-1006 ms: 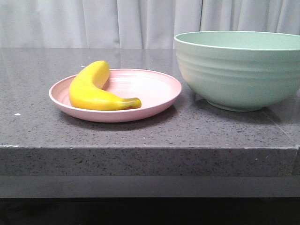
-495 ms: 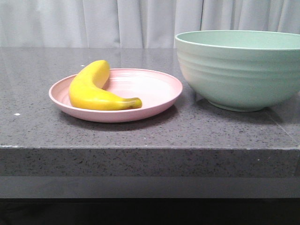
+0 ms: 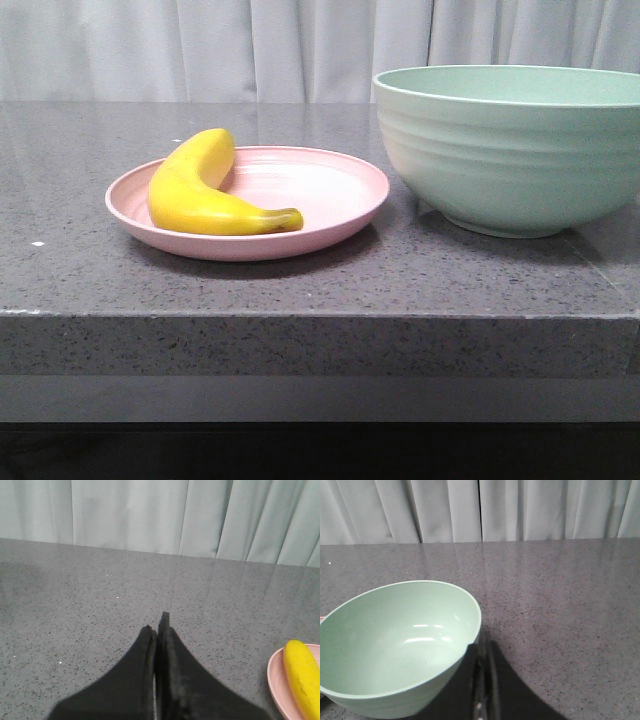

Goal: Transfer banana from pink plate to green bowl

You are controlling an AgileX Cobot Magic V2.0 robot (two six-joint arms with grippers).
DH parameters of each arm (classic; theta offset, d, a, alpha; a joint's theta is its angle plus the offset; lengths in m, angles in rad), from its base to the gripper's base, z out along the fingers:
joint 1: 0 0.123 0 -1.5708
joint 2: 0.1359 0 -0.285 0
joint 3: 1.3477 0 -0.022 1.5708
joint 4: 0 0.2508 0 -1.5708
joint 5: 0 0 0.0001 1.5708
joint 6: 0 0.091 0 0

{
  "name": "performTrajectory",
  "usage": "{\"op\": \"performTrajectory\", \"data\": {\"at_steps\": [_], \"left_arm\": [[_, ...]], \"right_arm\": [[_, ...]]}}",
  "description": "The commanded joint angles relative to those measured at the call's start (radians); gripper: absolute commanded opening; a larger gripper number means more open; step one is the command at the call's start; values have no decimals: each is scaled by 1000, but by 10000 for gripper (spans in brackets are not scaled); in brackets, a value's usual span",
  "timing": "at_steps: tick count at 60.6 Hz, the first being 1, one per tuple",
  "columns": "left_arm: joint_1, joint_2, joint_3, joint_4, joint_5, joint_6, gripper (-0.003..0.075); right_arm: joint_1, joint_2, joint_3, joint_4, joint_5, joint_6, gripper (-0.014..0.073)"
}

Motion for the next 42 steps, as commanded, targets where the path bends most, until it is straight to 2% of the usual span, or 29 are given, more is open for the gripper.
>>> {"op": "performTrajectory", "data": {"at_steps": [1, 5, 7, 9, 11, 13, 16, 21, 26, 30, 42], "left_arm": [[-1, 12, -39, 0, -86, 1, 72], [-1, 12, -39, 0, -86, 1, 216], [-1, 12, -39, 0, -86, 1, 289], [-1, 12, -39, 0, -86, 1, 403], [-1, 12, -39, 0, -86, 1, 484], [-1, 12, -39, 0, -86, 1, 545], [-1, 18, -39, 0, -86, 1, 591], [-1, 28, -39, -26, -86, 1, 596], [-6, 46, -42, -70, -79, 3, 596], [-33, 80, -78, -71, -8, 28, 596], [-243, 301, -309, -71, 264, 28, 587]], "right_arm": [[-6, 17, -37, -4, -69, -4, 29], [-6, 17, -37, -4, -66, -4, 159], [-6, 17, -37, -4, -64, -4, 254], [-6, 17, -36, -4, -64, -4, 353], [-6, 17, -36, -4, -64, -4, 445], [-6, 17, -36, -4, -64, -4, 521], [-6, 17, -36, -4, -63, -4, 598], [-6, 17, -34, -4, -64, -4, 655], [-6, 17, -33, -4, -62, -4, 654], [-6, 17, -33, -3, -62, -4, 654], [-6, 17, -33, -3, -62, -4, 654]]}}
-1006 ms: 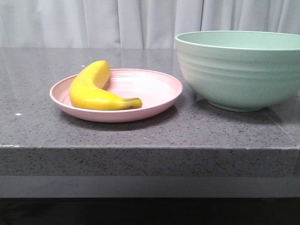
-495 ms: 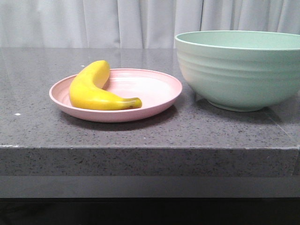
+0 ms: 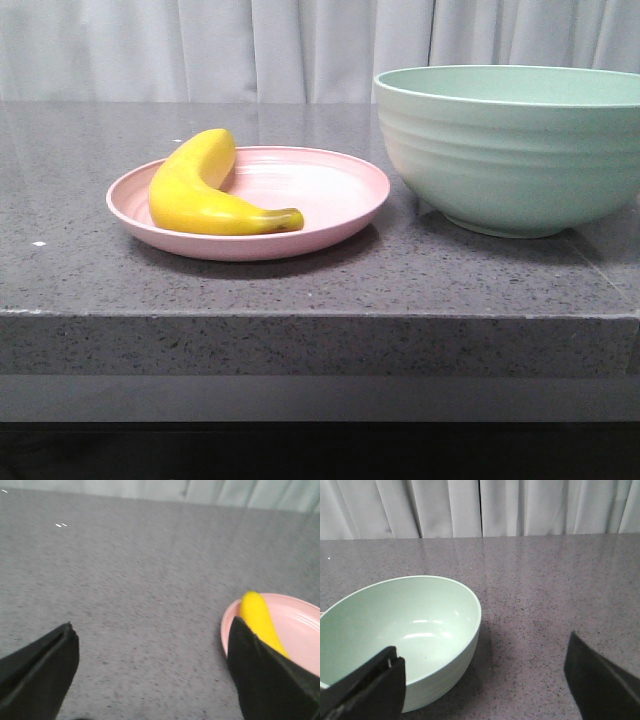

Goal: Transfer banana from pink plate to green bowl

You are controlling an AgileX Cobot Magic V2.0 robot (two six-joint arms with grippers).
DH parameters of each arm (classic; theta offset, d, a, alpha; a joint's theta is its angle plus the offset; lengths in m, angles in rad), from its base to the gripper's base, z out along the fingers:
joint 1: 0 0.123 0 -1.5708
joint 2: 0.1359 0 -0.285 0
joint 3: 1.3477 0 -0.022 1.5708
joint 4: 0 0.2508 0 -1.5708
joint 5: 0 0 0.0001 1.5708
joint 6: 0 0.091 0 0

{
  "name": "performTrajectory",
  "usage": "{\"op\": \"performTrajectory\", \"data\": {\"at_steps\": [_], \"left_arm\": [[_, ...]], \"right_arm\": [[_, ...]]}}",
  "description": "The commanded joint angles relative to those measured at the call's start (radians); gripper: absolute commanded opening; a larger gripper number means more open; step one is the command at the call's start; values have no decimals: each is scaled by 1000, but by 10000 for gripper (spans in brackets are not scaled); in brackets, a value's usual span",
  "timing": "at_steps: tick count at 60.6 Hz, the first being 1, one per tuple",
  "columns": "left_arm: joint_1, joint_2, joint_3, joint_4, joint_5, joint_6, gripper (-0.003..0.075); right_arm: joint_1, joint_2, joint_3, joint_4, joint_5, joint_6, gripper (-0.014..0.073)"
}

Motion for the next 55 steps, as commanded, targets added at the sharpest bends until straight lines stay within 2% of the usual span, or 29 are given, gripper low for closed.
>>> {"op": "performTrajectory", "data": {"at_steps": [1, 9, 17, 35, 55], "left_arm": [[-98, 109, -137, -15, 48, 3, 583], [-234, 296, -287, -15, 170, 1, 533], [-307, 455, -391, -22, 213, -9, 501], [-321, 695, -496, -125, 246, -9, 500], [-348, 822, -529, -141, 246, -7, 500]], "right_arm": [[-6, 13, -32, -2, -73, -4, 654], [-6, 13, -32, -2, -72, -4, 654], [-6, 13, -32, -2, -72, -4, 654], [-6, 13, -32, -2, -72, -4, 654], [-6, 13, -32, -2, -72, -4, 654]]}}
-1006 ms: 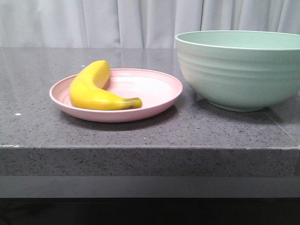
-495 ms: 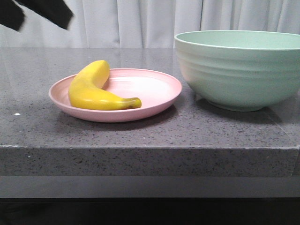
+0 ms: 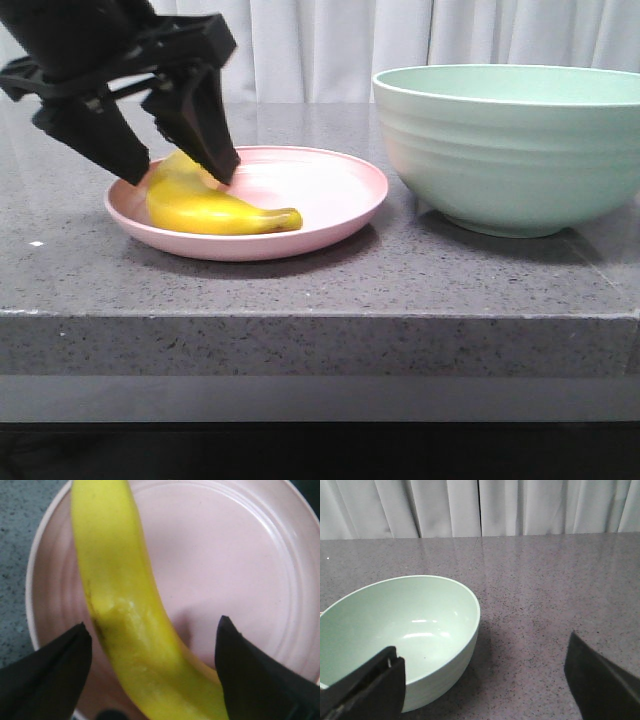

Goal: Transfer banana from pink plate to green bowl

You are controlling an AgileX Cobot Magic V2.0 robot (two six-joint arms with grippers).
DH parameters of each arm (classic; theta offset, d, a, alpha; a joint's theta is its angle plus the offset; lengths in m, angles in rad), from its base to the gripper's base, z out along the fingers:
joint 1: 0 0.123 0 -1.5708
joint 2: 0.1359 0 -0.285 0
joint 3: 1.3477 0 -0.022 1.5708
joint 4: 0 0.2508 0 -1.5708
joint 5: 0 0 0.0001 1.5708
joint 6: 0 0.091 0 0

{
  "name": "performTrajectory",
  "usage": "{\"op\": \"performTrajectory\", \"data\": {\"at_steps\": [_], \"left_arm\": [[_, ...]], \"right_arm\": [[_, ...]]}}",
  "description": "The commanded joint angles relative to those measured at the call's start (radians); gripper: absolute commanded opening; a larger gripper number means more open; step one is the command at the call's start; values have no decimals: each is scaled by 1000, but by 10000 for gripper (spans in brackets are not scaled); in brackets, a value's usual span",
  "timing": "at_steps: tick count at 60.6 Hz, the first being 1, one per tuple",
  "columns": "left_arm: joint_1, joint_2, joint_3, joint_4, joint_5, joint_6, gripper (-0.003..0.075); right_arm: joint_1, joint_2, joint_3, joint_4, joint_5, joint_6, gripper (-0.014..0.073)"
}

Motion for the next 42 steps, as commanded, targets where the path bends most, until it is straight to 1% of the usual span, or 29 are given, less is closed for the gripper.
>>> {"op": "performTrajectory", "data": {"at_steps": [1, 14, 19, 21, 29, 42], "left_arm": [[-12, -8, -37, -21, -49, -7, 500], [-12, 23, -37, -21, -67, -7, 499], [-12, 23, -37, -21, -74, -7, 470], [-12, 23, -37, -21, -79, -7, 452], [-12, 23, -37, -15, -106, -7, 328], [-10, 23, -55, -3, -200, -7, 176]], "right_arm": [[-6, 13, -32, -2, -73, -4, 654], [-6, 13, -32, -2, -73, -4, 654], [-6, 13, -32, -2, -73, -4, 654], [-6, 13, -32, -2, -73, -4, 654], [-6, 13, -32, -2, -73, -4, 654], [-6, 13, -32, -2, -74, -4, 654]]}}
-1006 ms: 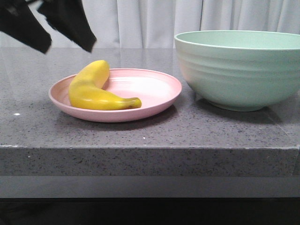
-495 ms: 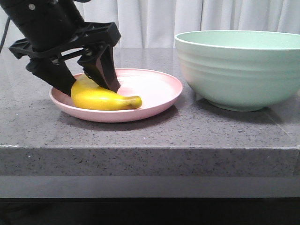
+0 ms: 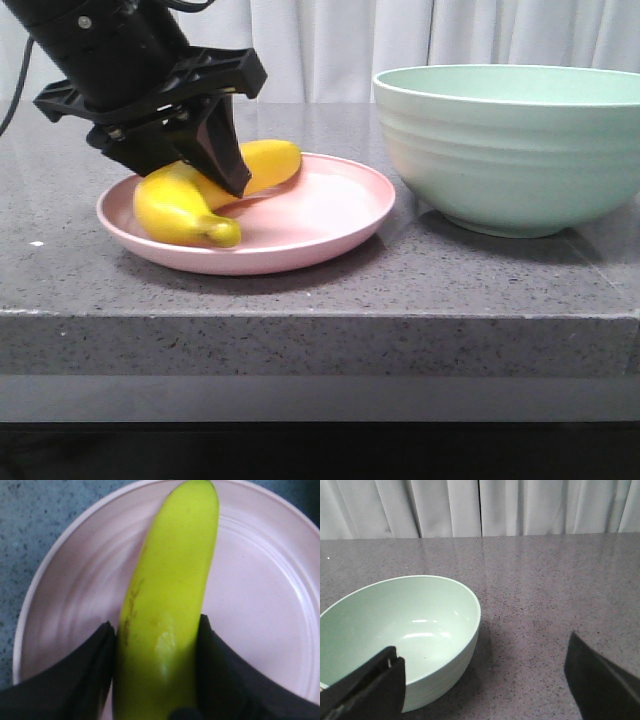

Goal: Transfer banana from pink plate to green bowl

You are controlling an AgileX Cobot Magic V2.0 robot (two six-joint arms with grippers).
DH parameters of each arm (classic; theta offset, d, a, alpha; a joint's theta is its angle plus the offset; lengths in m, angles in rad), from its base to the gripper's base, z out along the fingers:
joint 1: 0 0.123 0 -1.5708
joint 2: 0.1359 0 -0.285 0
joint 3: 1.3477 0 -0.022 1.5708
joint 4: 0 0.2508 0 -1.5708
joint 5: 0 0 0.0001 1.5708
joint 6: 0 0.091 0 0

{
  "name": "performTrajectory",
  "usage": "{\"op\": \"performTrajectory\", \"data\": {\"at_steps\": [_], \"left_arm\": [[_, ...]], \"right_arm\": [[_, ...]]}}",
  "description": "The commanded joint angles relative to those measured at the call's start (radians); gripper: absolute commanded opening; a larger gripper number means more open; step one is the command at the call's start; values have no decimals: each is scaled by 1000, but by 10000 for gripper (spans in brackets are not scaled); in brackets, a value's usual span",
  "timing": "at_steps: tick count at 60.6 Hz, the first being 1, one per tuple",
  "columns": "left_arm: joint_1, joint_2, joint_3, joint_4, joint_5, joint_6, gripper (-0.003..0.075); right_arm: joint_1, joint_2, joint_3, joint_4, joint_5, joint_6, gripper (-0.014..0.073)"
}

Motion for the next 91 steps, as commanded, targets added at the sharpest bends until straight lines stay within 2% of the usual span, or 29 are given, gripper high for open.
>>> {"op": "performTrajectory", "data": {"at_steps": [1, 7, 12, 28, 37, 44, 51, 56, 68, 83, 86, 91], "left_arm": [[-4, -38, -51, 2, -100, -5, 162], [-4, -54, -97, 17, -105, -5, 116], [-7, -83, -142, 24, -86, 1, 104], [-94, -225, -206, 24, -29, 5, 104], [-169, -283, -206, 24, -6, 5, 104], [-212, -299, -206, 26, -1, 5, 104], [-229, -301, -206, 29, -1, 5, 104], [-231, -301, -206, 29, -1, 5, 104], [-231, -301, -206, 29, -1, 5, 104], [-231, -301, -206, 29, -1, 5, 104], [-231, -301, -206, 29, -1, 5, 104], [-231, -301, -206, 31, -1, 5, 104]], "right_arm": [[-6, 13, -32, -2, -74, -4, 654], [-6, 13, -32, 25, -70, -4, 654], [-6, 14, -33, 111, -54, -4, 654], [30, 169, -97, 574, 44, -39, 654], [136, 284, -161, 936, 64, -274, 654], [227, 368, -206, 1241, 73, -523, 654], [291, 459, -246, 1557, 98, -788, 654], [311, 530, -270, 1723, 143, -925, 654], [313, 730, -391, 1732, 256, -946, 654], [313, 874, -514, 1732, 376, -941, 647], [313, 882, -521, 1732, 396, -935, 620], [313, 889, -522, 1732, 405, -927, 494]]}}
